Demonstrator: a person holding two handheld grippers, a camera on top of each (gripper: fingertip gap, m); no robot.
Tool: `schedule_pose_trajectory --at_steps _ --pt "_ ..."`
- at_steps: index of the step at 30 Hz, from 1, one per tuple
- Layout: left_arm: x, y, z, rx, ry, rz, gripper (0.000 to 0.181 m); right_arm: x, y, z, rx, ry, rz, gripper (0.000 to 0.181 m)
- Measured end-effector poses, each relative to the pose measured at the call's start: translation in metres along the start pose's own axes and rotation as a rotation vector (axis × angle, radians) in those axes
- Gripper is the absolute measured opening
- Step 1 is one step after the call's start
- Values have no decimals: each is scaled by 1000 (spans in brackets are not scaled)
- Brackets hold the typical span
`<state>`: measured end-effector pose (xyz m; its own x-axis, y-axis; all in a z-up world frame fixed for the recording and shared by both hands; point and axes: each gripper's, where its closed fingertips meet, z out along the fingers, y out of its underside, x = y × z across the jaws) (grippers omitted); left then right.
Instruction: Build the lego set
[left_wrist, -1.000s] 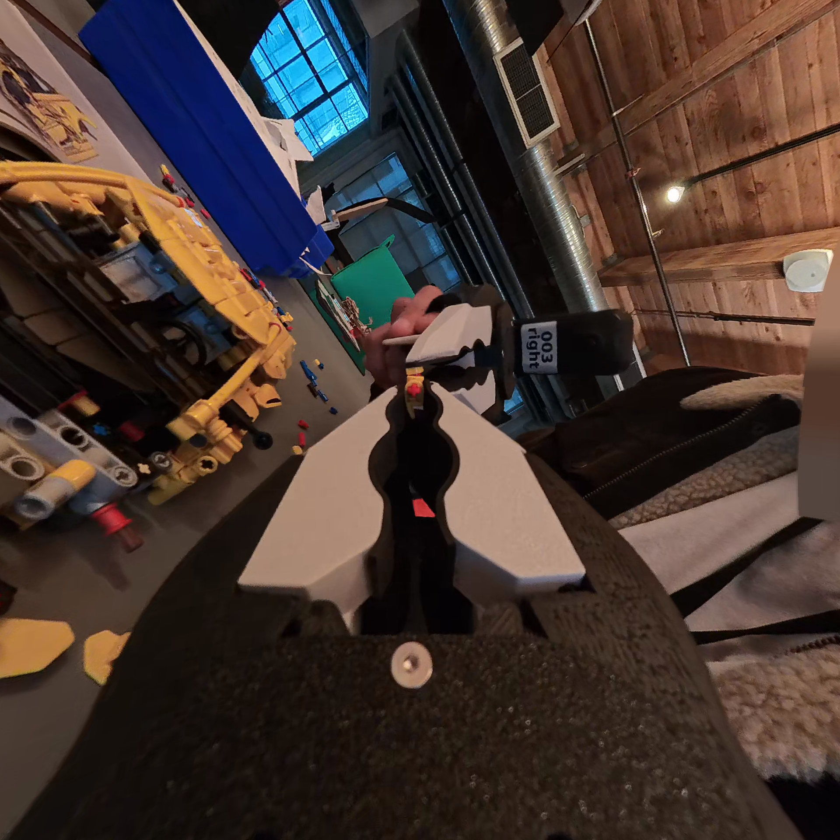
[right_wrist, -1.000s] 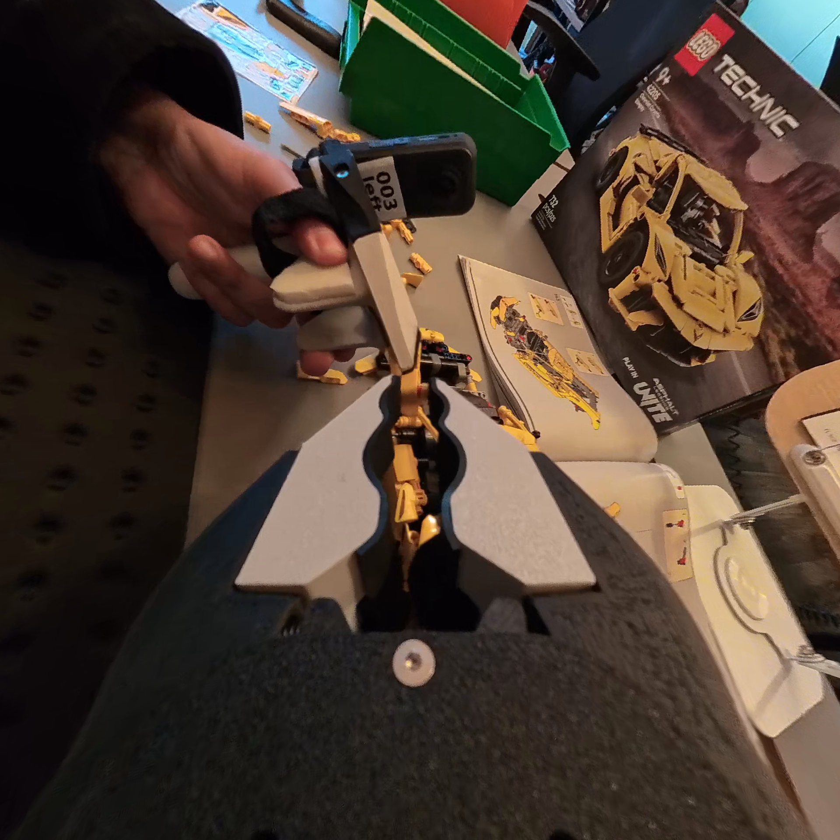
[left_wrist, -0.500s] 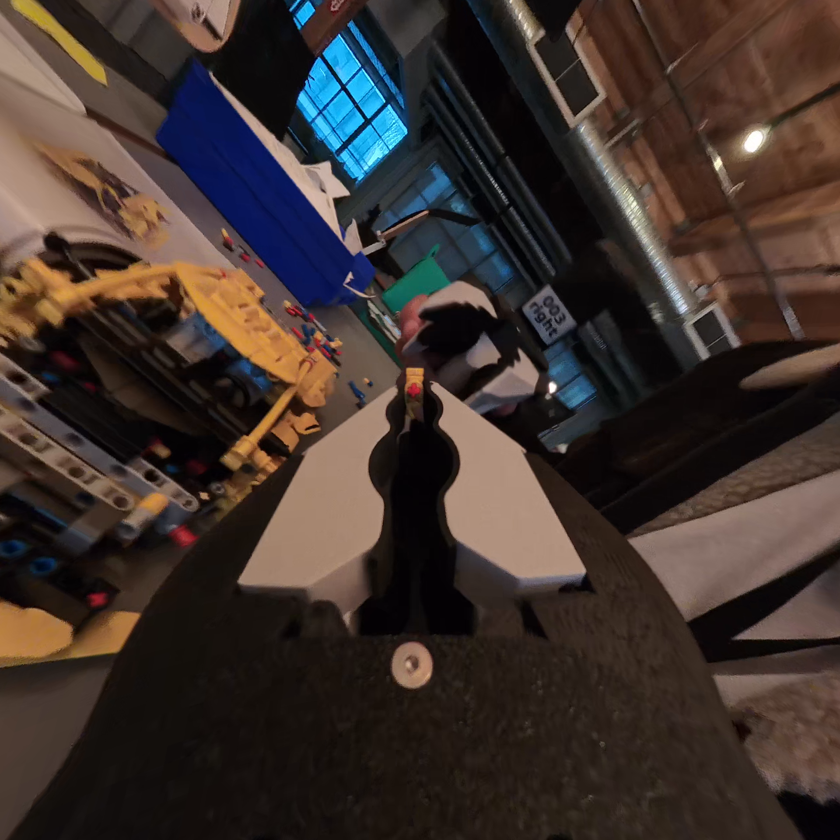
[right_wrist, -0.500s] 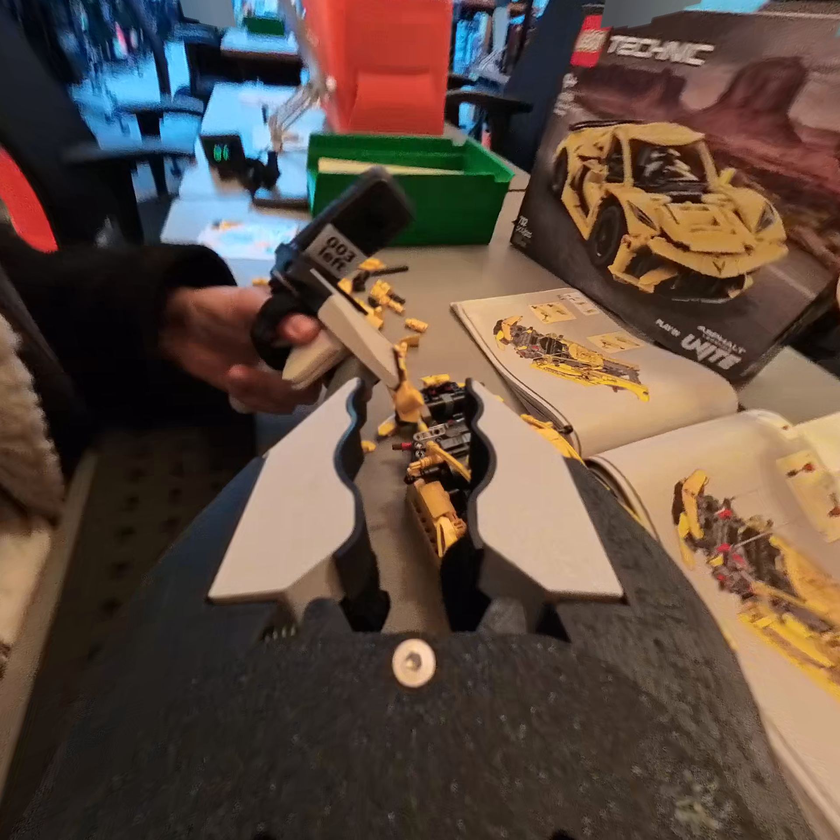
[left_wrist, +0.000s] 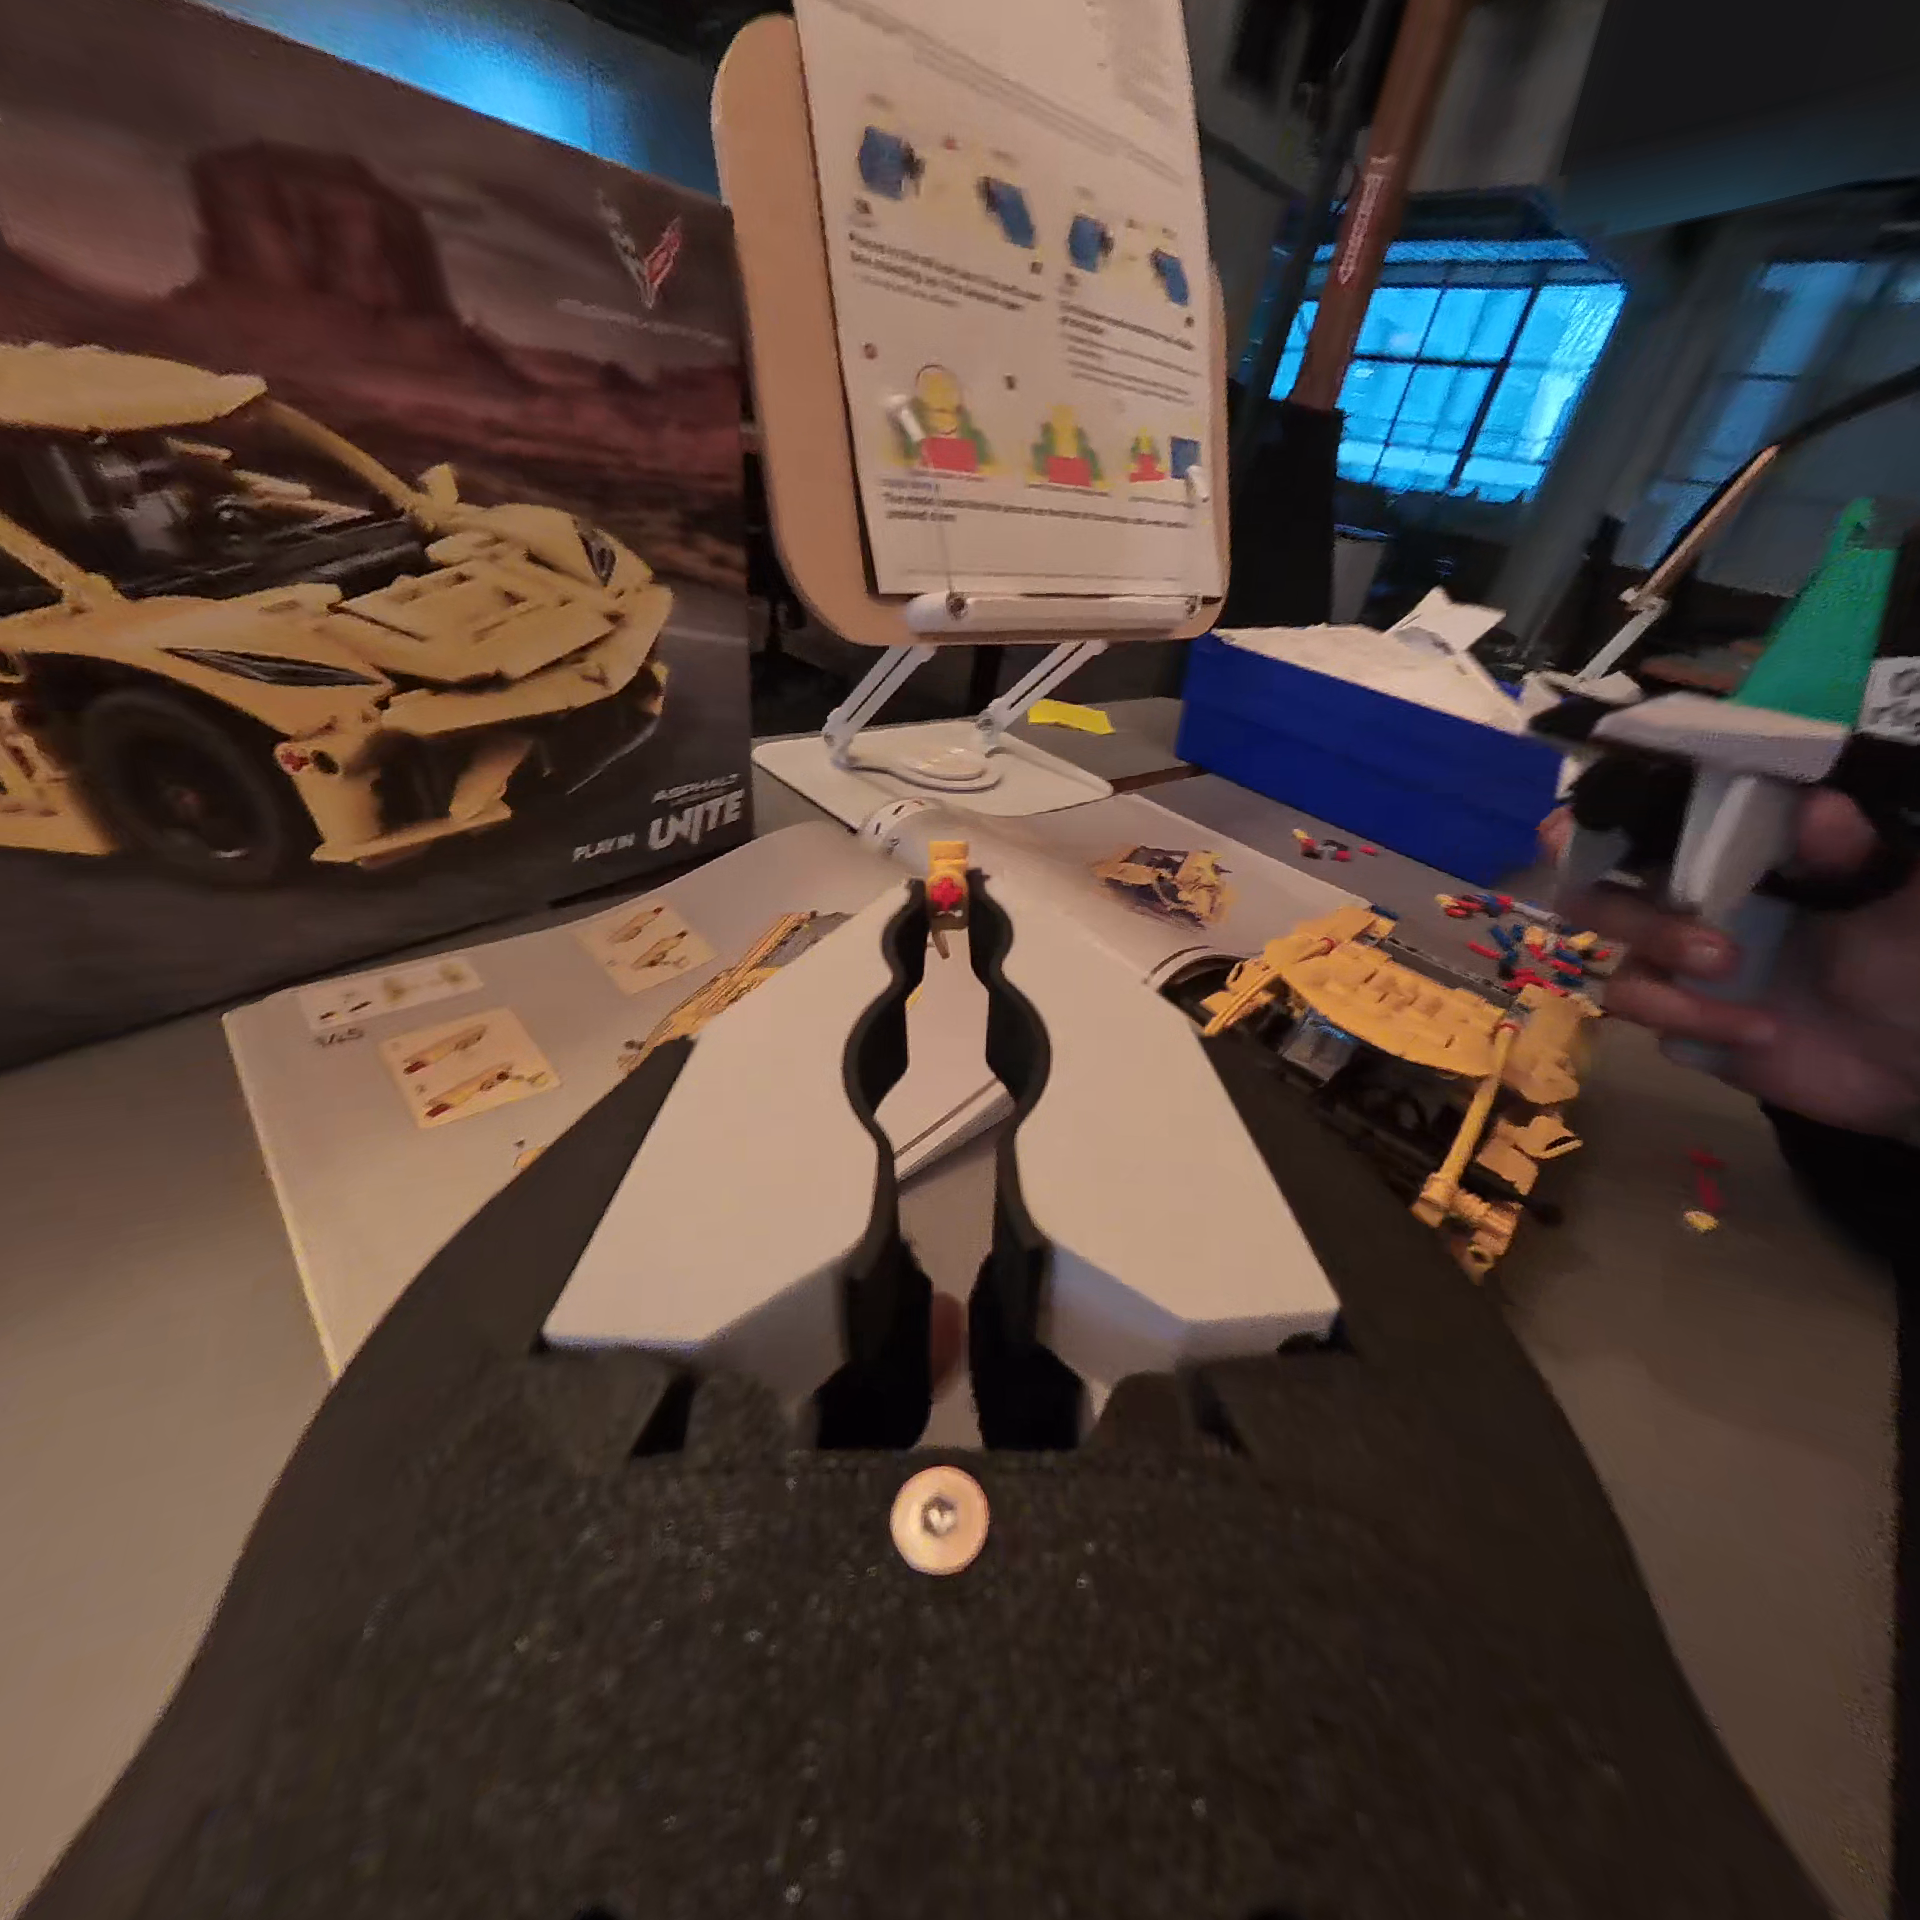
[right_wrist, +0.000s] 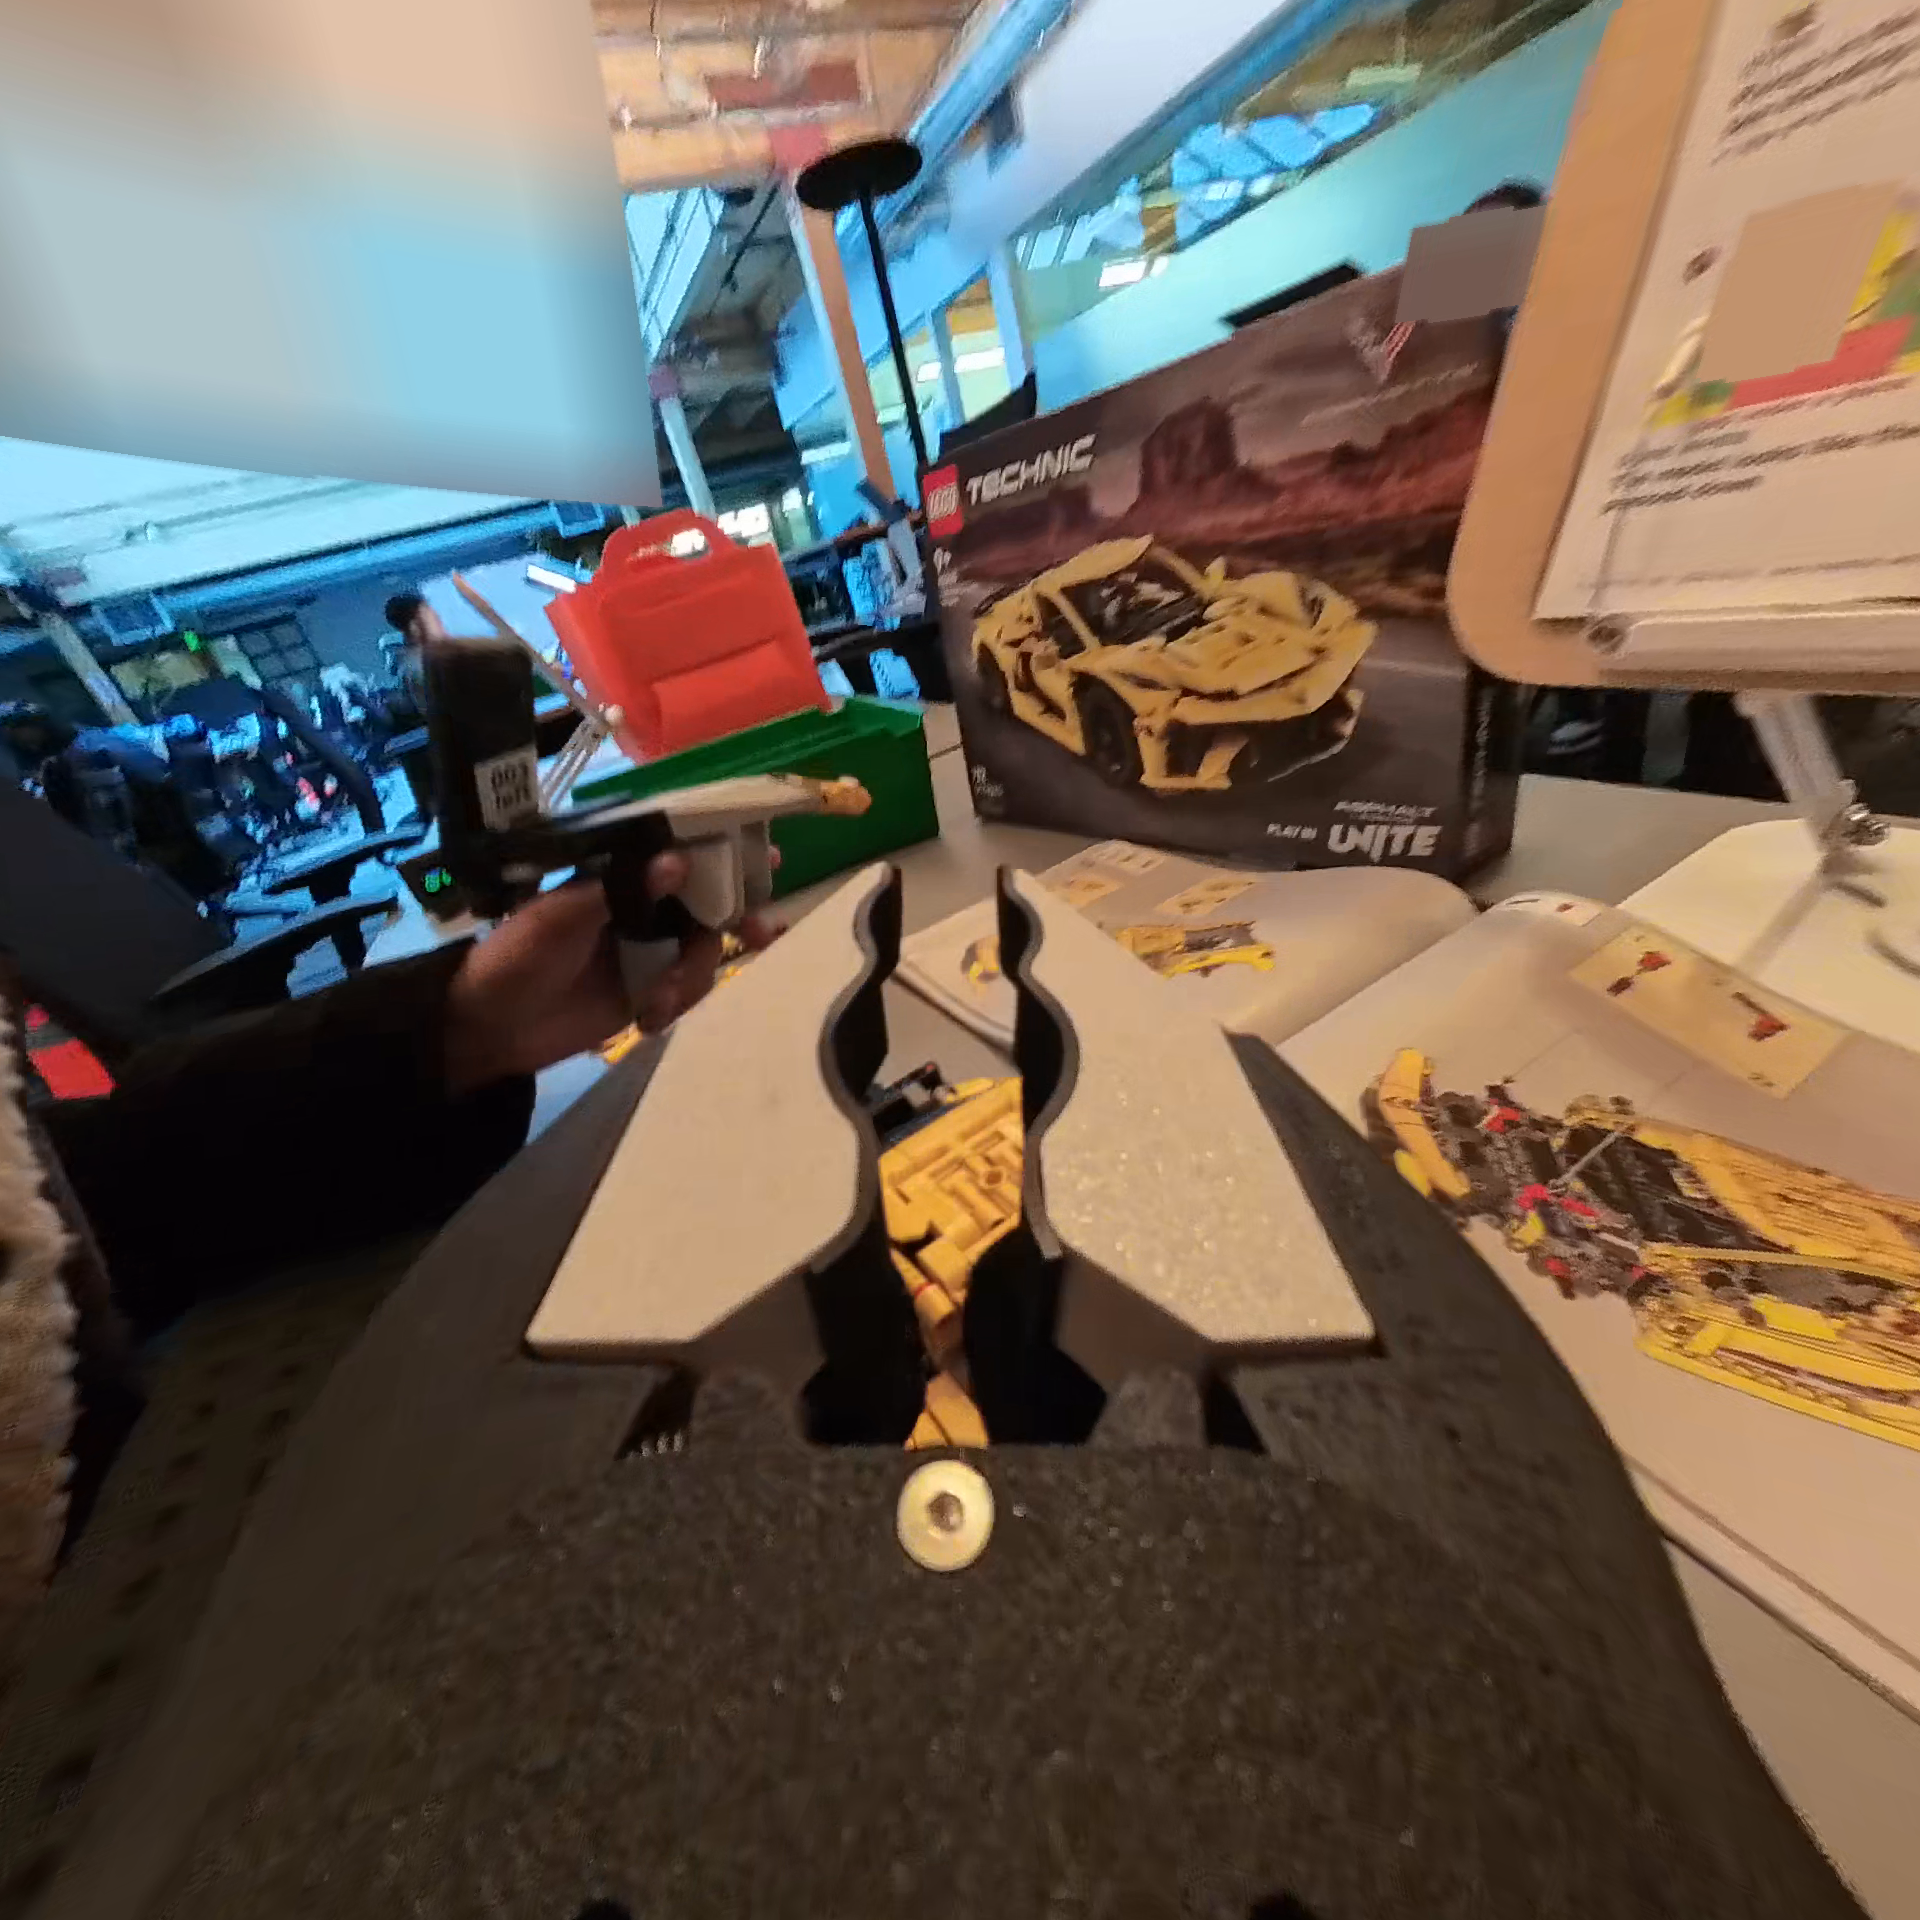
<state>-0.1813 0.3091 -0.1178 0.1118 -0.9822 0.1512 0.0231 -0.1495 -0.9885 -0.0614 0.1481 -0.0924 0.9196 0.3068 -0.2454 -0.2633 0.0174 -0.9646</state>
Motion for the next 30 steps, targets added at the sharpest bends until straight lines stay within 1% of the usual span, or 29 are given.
schedule_pose_trajectory --at_steps 2,4,7,13,16,24,30 --pt "-5 3 -1 -35 -56 53 7 5 -3 -8 41 23 22 15" --pt "-11 8 -1 -74 -98 88 7 8 4 -12 27 27 55 14" --pt "-20 16 -4 -113 -134 68 7 13 12 -10 -17 34 86 13" --pt "-34 27 -7 -135 -132 -81 7 24 24 -5 -80 59 103 11" --pt "-39 34 -6 -156 -132 -126 7 28 25 -5 -81 71 121 10" --pt "-36 42 -3 -203 -129 -99 7 31 16 -9 -43 76 176 8" --pt "-32 42 -2 -211 -117 -90 7 28 17 -8 -53 64 188 7"
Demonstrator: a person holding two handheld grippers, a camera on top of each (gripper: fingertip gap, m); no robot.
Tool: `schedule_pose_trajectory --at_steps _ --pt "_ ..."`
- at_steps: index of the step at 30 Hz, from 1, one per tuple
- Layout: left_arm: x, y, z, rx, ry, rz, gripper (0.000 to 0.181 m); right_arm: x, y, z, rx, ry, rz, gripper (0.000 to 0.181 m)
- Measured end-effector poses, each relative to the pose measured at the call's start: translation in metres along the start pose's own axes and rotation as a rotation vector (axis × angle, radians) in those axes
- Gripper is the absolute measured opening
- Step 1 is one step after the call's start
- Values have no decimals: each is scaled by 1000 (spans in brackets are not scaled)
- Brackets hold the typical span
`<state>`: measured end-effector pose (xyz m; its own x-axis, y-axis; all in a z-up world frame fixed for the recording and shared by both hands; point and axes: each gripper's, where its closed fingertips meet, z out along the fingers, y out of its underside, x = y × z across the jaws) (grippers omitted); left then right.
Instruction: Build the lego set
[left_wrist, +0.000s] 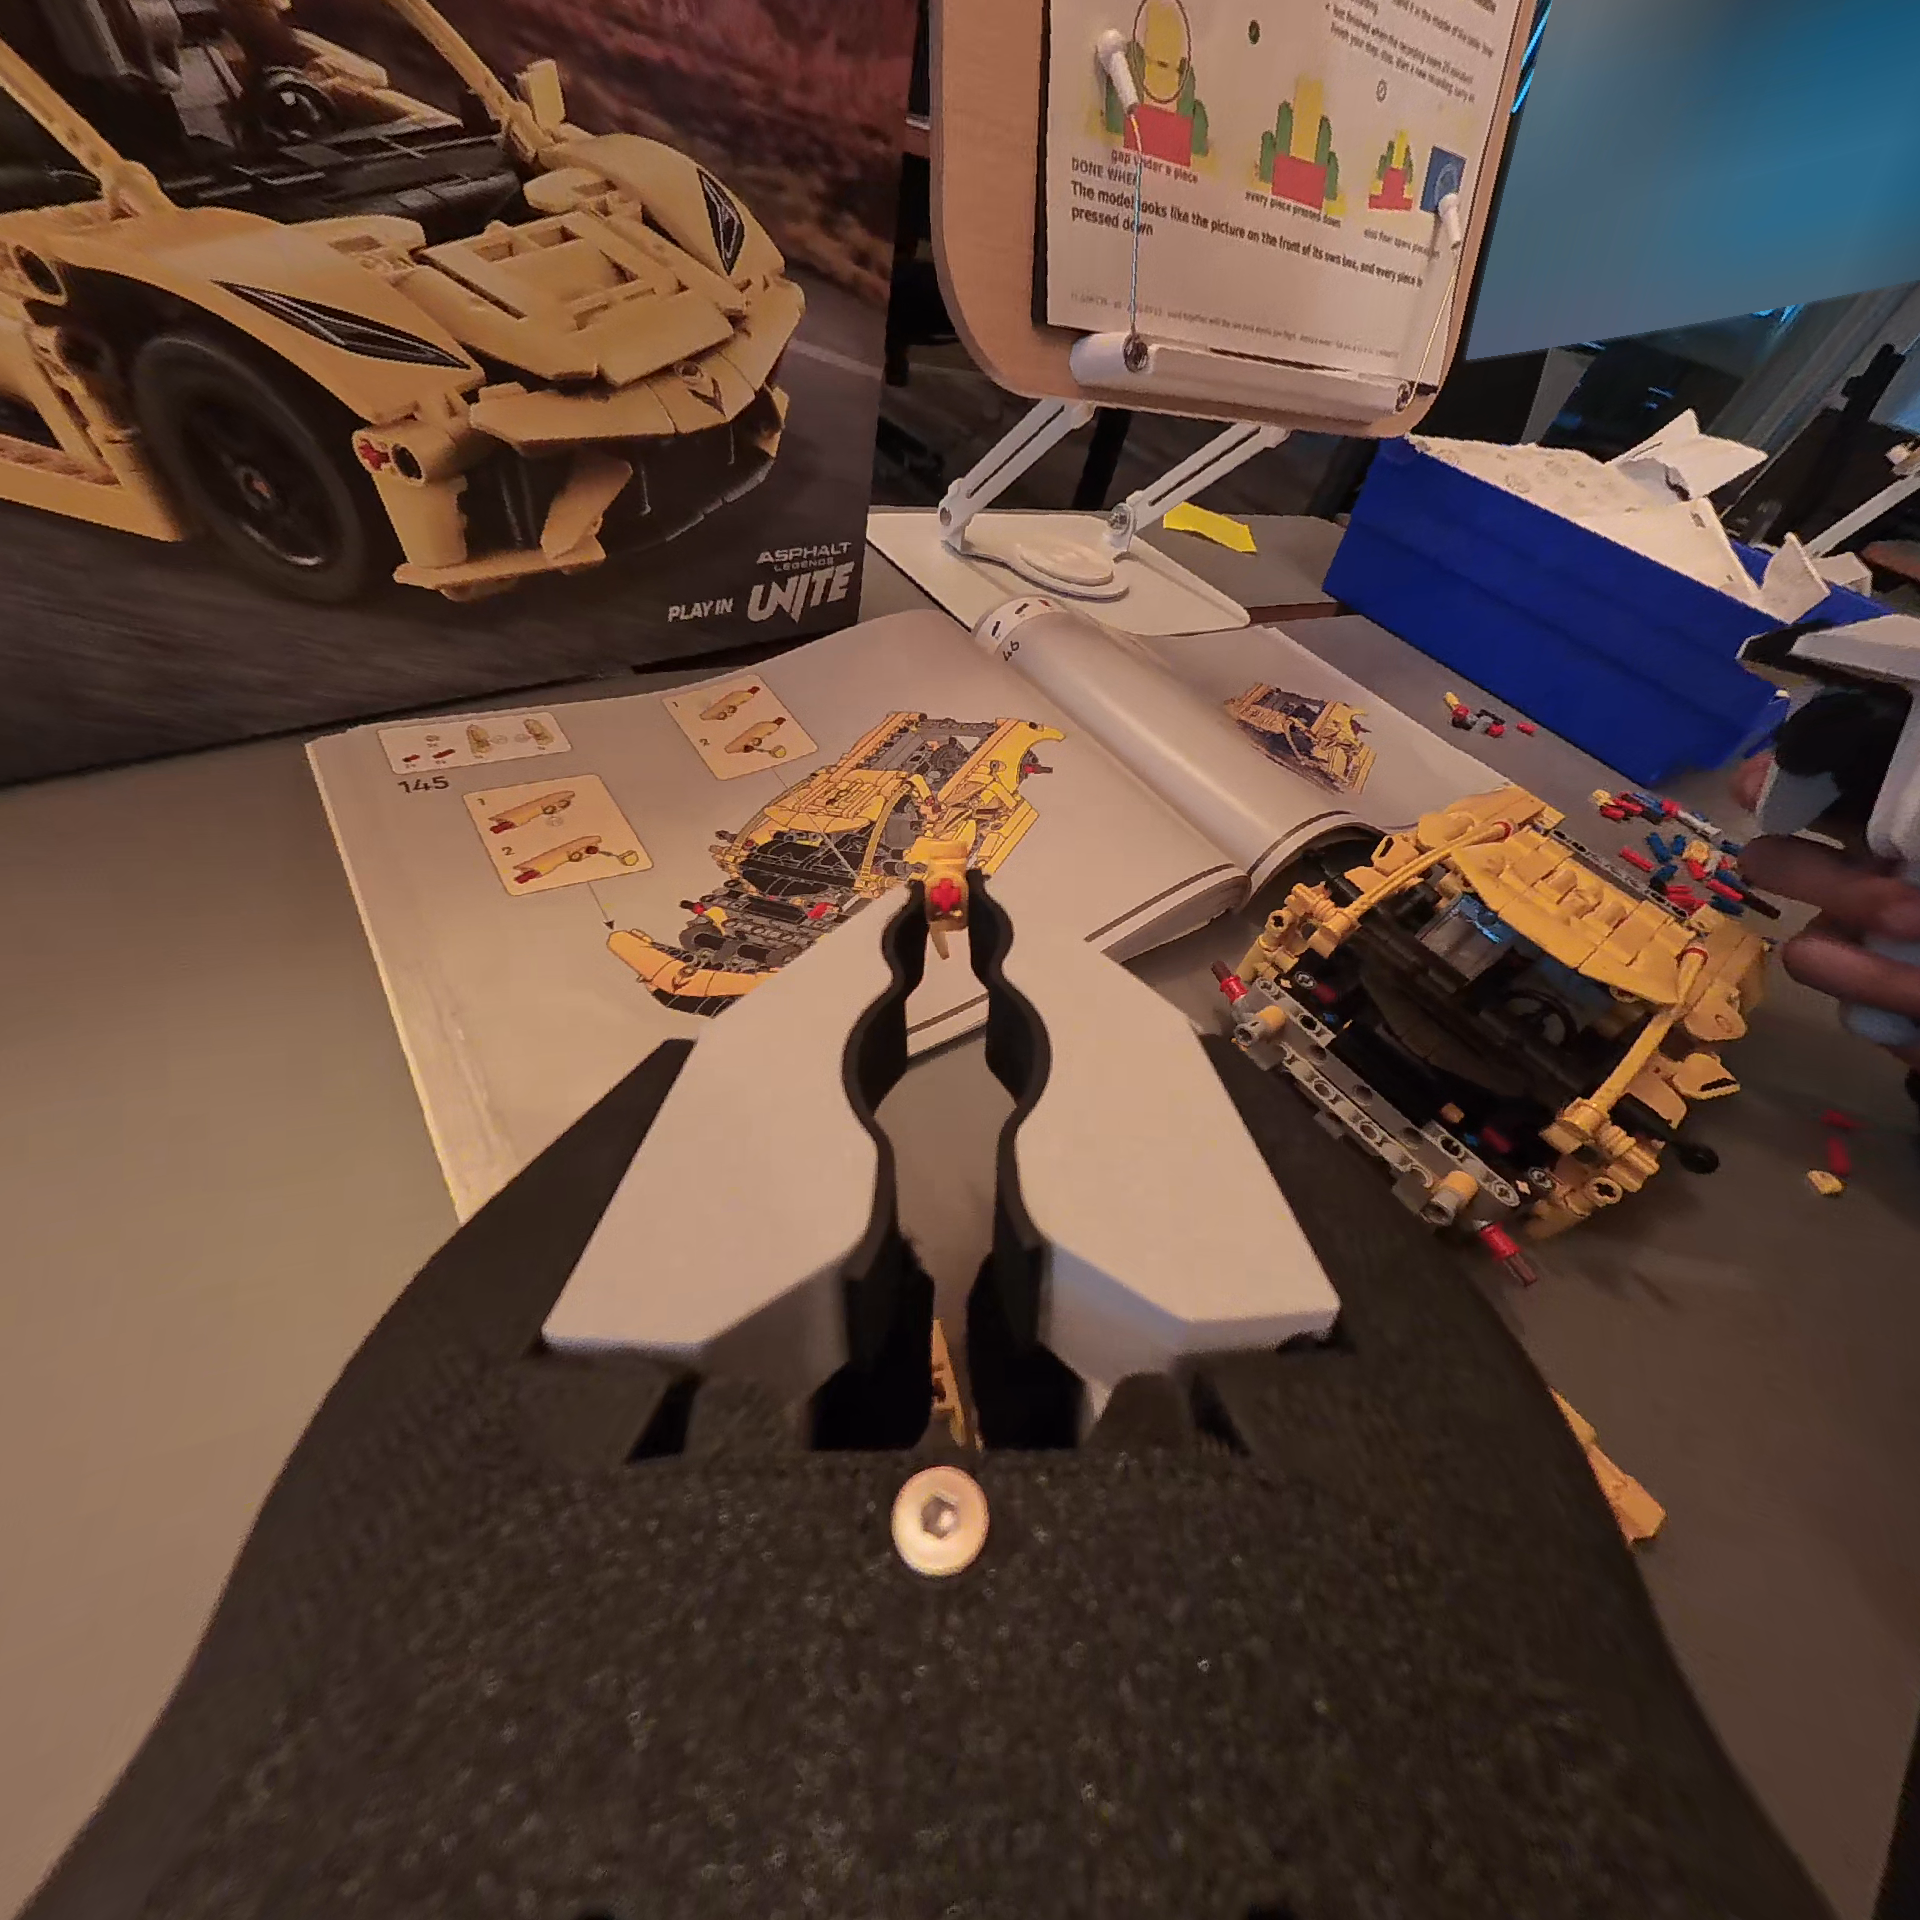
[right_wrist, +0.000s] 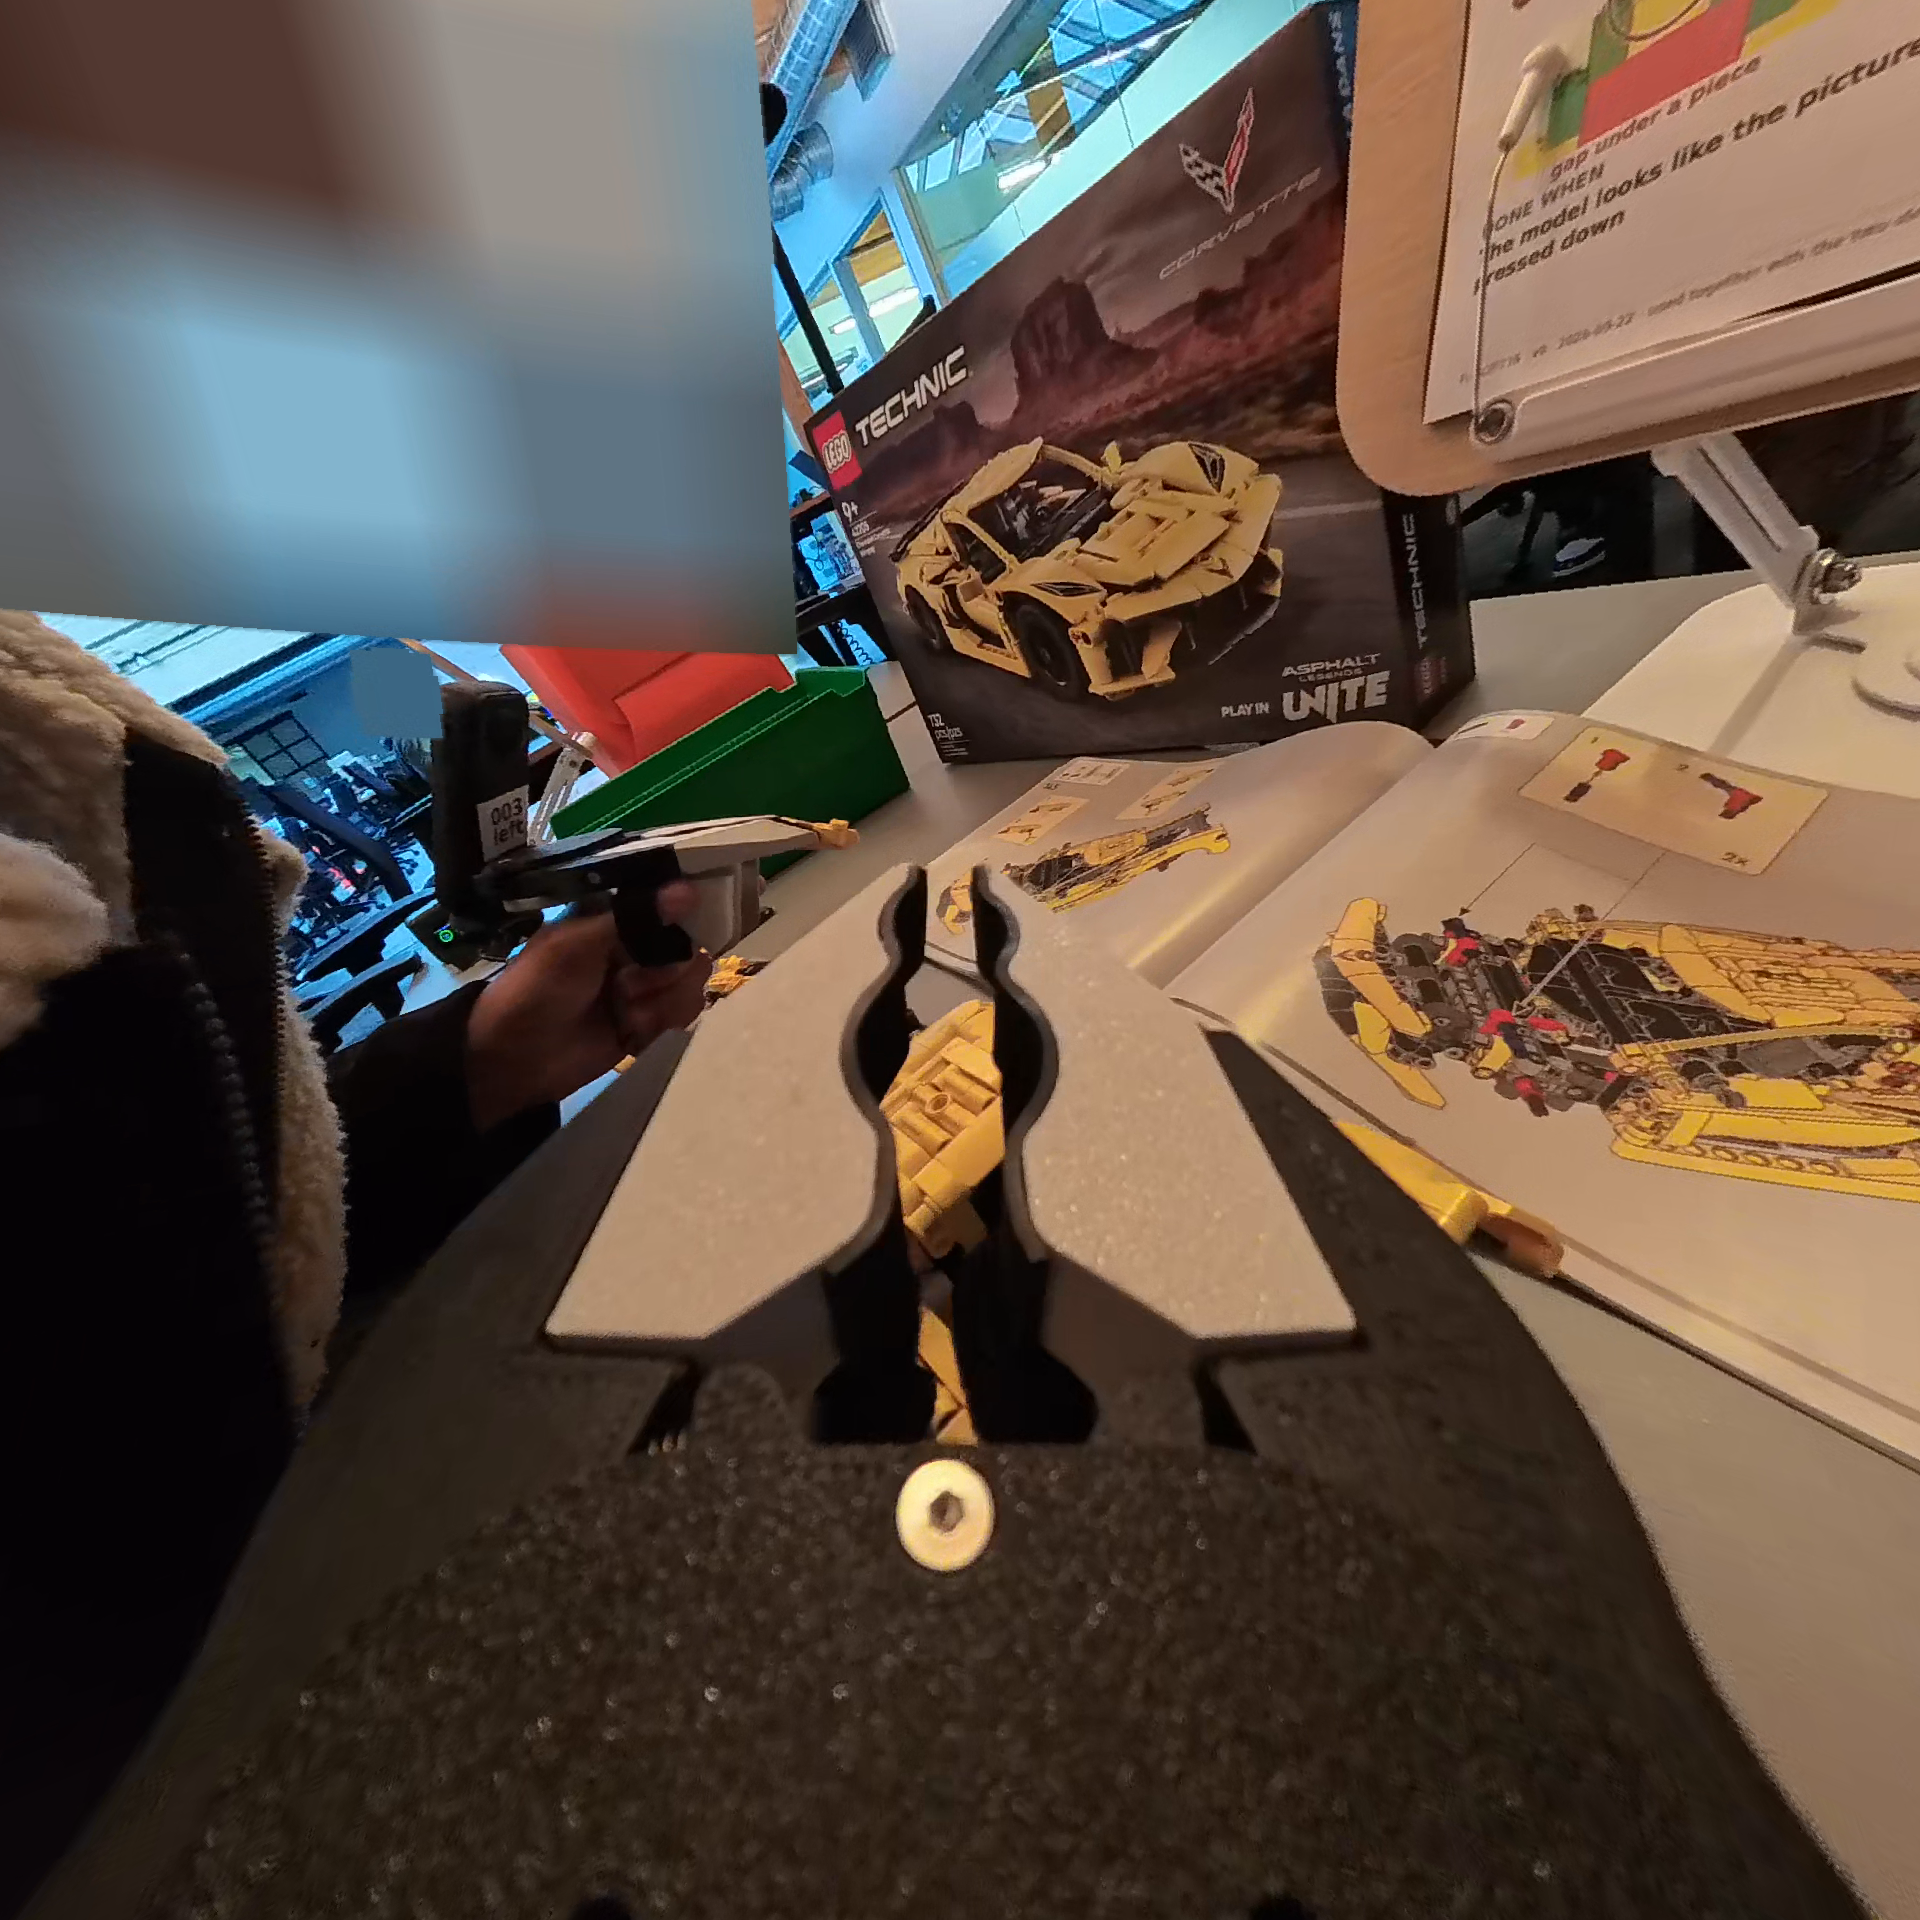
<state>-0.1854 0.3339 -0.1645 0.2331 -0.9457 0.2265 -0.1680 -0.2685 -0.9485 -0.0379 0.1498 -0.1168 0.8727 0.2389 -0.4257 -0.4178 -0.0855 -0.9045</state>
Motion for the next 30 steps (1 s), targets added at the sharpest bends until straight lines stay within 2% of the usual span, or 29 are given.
schedule_pose_trajectory --at_steps 24,28,30 --pt "-1 5 2 -21 11 -22 7 4 8 3 -29 -11 44 3" --pt "10 3 2 -13 72 -26 7 4 9 3 -36 -10 45 2" --pt "27 0 2 0 157 -23 7 3 9 3 -41 -9 33 2"
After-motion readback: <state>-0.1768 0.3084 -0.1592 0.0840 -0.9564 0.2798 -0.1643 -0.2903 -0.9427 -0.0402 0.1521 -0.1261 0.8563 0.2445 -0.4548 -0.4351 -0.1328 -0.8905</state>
